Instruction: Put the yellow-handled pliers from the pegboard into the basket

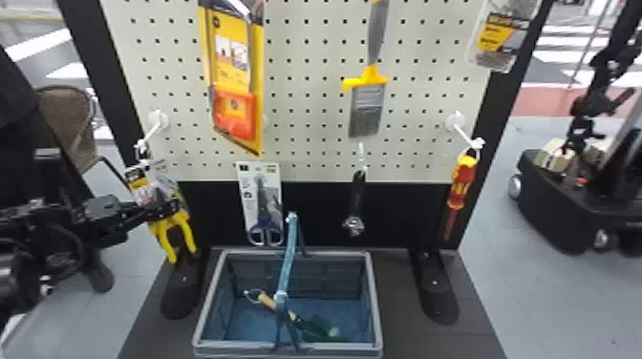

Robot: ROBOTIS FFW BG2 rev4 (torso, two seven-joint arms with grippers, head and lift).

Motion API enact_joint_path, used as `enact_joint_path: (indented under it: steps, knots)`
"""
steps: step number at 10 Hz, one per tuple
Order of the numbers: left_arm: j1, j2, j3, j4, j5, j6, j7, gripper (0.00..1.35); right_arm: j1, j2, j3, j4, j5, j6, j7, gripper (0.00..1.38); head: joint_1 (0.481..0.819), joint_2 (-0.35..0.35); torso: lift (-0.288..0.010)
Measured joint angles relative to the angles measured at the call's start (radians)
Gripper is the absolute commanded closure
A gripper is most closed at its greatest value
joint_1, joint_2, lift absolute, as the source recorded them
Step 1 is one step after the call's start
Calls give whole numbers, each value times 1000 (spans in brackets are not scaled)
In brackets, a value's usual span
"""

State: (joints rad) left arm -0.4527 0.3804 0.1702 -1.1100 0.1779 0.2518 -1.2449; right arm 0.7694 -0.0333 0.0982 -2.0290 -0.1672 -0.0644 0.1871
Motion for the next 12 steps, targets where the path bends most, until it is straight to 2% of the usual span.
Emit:
enact_joint_path:
  steps: [7,8,10,12]
  knots:
    - [22,-4,4,-62,-20,24,0,1194,-2,1,0,6,-2,0,0,174,549,0,-100]
    - [49,-9,17,-127,-35,48,3,1194,-2,1,0,7,-2,0,0,174,549,0,-100]
    - [138,-18,50,-325,-55,120,27,1194,-2,1,0,9,-3,0,0,174,549,0,-100]
    - [217,-35,76,-457,-37,155,58,1194,-1,0,-1,11,-5,0,0,174,549,0,-100]
